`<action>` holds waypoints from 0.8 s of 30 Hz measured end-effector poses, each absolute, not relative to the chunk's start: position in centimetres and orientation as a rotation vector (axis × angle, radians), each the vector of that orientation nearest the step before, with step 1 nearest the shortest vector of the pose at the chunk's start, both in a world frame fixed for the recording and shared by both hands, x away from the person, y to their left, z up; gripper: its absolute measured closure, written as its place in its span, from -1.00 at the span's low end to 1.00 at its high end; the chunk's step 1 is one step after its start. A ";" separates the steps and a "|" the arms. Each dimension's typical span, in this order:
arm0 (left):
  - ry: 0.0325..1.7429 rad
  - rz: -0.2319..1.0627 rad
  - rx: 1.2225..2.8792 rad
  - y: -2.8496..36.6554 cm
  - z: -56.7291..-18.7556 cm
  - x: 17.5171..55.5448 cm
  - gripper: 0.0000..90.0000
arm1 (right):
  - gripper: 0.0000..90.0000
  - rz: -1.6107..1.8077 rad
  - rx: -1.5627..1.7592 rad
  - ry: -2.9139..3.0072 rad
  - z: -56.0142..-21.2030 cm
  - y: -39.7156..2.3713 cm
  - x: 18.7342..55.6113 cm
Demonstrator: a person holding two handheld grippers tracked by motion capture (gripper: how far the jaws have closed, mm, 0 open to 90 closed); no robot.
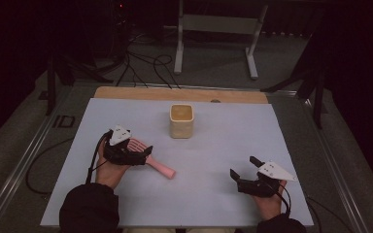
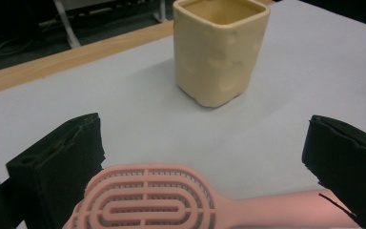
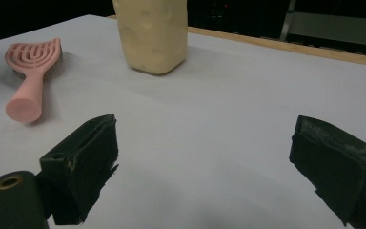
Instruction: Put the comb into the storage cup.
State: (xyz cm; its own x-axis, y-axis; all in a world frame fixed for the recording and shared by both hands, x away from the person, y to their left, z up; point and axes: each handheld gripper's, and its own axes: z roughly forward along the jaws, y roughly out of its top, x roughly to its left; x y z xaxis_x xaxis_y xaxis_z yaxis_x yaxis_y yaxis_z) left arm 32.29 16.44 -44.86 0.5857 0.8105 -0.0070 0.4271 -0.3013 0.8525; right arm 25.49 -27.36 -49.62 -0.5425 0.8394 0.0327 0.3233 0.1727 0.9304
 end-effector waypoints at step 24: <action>0.960 0.464 2.007 13.2 -46.5 33.6 -0.97 | -0.80 1.354 1.093 1.973 -49.8 -27.3 25.6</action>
State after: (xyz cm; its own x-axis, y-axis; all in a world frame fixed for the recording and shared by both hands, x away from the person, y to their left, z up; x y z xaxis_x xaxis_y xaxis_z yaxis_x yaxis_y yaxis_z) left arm 33.63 13.21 -46.52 0.6376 0.7700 -0.0258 0.4579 -0.3518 0.8165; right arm 25.62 -27.26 -49.75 -0.5488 0.8352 0.0338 0.3319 0.1807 0.9259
